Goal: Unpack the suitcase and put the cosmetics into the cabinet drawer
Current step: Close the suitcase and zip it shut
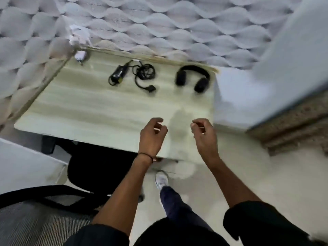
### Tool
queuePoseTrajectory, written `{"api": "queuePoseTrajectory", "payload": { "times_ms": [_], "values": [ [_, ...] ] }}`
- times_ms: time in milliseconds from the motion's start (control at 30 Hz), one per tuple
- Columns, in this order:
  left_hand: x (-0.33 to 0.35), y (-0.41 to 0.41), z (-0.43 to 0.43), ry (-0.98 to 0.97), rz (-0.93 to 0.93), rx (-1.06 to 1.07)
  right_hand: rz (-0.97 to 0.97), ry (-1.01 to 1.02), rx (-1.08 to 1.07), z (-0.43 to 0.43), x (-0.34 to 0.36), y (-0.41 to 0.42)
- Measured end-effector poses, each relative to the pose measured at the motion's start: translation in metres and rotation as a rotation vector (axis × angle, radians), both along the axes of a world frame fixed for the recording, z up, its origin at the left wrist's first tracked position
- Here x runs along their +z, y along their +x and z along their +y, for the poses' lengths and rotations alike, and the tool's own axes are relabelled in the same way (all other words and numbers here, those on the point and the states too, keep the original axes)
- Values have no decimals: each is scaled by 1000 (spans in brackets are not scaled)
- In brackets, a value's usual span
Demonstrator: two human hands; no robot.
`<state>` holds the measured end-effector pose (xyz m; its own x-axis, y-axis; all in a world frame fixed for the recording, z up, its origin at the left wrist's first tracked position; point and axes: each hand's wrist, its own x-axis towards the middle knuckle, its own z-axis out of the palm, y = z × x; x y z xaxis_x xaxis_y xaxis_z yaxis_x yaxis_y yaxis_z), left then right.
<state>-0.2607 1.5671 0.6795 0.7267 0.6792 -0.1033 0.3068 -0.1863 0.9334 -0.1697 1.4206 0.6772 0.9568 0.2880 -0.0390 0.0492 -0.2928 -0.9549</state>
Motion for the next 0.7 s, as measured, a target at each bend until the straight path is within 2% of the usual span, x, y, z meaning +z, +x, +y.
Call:
{"api": "queuePoseTrajectory", "payload": {
  "times_ms": [200,367,600,700],
  "values": [
    [10,-32,-144,-65,-44,-264,73,10,-251,-163,12,-77],
    [2,-34,-269,-93,5,-570,125,63,-535,-298,12,-113],
    [12,-20,-514,-13,38,-1137,124,179,-1011,-524,13,-179],
    [3,-24,-620,-7,60,-1297,135,194,-1162,-617,5,-215]
  ]
}}
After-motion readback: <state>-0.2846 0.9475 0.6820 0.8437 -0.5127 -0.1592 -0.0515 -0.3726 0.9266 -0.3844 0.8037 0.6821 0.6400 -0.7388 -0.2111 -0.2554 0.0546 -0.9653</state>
